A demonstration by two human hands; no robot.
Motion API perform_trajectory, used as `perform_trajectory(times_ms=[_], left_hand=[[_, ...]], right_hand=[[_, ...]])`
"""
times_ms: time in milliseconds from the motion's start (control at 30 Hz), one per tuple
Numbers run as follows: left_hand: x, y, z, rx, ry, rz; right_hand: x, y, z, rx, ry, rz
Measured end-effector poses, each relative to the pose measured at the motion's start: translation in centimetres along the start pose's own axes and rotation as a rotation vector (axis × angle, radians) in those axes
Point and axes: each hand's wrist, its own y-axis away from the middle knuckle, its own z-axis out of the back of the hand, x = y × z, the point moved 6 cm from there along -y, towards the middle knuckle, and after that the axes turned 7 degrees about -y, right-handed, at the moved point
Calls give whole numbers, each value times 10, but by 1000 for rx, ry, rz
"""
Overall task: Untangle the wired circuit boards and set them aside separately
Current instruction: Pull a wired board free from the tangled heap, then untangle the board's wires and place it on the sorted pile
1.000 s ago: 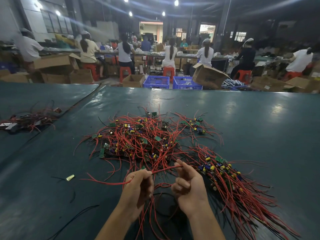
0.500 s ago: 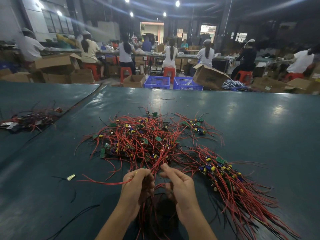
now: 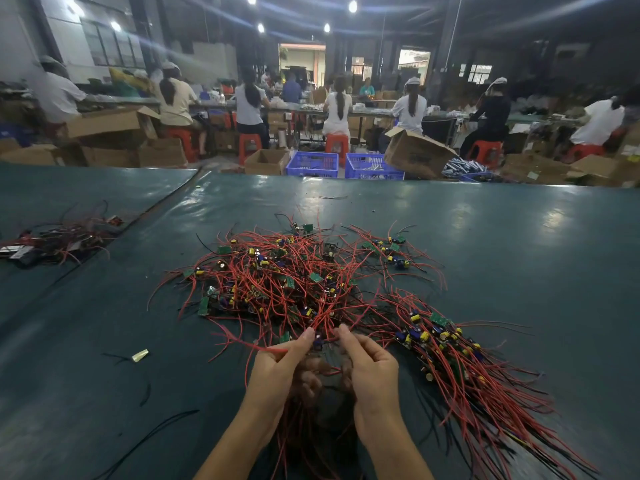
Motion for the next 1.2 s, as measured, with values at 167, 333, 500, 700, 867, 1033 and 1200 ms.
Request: perform_trajectory(times_ms=[167,333,500,700,867,1033,1200], left_hand=[[0,-2,5,-88,74,0],[1,-4,9,-127,28,-43],[2,-4,14,-158,-46,-98],[-7,1,10,-151,-170,-244],[-11,3,9,-124,-172,-306],[-15,4,5,-79,-241,-371],[-12,4,4,-74,-530,-463]], right_hand=[[6,-4,6,-16,-72,73],[8,-1,3,27,-18,100],[5,8,-9,118,155,99],[7,12,-11,79,165,130],[8,13,-13,104,110,122],[18,13,-13,126,105,231],[40,-8,8,-6,-45,231]])
